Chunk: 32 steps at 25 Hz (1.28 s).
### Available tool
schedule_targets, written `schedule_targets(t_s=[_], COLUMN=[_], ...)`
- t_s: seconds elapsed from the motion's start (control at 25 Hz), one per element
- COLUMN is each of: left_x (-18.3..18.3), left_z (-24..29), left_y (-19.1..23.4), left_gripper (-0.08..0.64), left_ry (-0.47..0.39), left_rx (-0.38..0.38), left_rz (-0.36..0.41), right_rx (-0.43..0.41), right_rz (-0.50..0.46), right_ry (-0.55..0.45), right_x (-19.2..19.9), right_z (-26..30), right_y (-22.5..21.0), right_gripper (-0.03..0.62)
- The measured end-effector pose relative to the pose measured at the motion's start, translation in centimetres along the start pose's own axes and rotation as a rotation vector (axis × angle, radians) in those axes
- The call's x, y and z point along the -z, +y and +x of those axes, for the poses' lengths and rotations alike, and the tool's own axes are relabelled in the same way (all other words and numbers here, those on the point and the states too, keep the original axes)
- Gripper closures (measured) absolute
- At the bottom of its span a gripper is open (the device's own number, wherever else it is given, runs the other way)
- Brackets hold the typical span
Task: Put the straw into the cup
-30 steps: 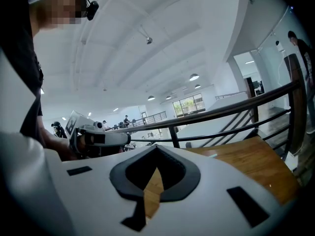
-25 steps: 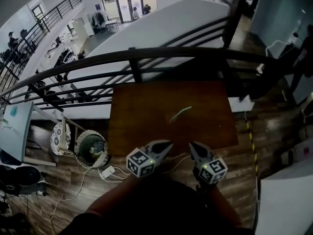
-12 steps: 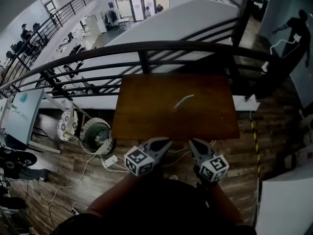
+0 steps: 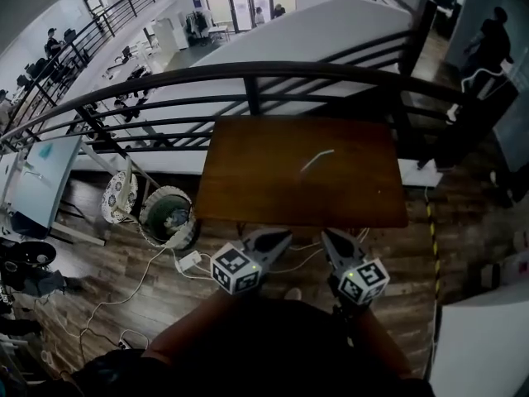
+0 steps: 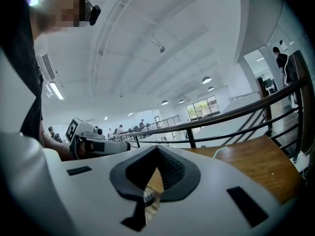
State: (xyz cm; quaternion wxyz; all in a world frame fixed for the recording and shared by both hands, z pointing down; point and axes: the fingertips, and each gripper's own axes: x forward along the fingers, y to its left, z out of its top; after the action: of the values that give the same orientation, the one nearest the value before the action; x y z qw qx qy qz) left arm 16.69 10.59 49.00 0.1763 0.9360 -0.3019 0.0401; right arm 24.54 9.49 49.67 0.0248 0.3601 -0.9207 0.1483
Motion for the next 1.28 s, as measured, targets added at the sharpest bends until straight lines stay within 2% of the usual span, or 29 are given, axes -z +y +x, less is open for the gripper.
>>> schedule_targets(t_s=[0.16,0.52,1.04,1.28], left_x=[1.2,1.7,2.7,4.4], left_z=[-1.6,-6.1,-14.5,-18.4], left_y=[0.1,0.9,1.2,1.7], left_gripper=[0.549,0.549,0.549,0.549], left_ry=[0.027,0.031,0.051,0.056], left_rx=[0.011,0.054,0.145,0.169], left_rz=[-0.022,0.004,0.006,-0.004], right_rx=[0.009,0.024,0.128,0.159], right_rz=[0.010,0.009,0.040,0.061], right_ry=[-0.003,-0.029,-0.043,-0.049], right_x=[0.4,1.2,3.7,5.5], right_z=[0.5,2.9,4.6,5.5], right_y=[1.3,6.5,15.1,19.6], right_gripper=[0.581,0.581,0.581,0.581])
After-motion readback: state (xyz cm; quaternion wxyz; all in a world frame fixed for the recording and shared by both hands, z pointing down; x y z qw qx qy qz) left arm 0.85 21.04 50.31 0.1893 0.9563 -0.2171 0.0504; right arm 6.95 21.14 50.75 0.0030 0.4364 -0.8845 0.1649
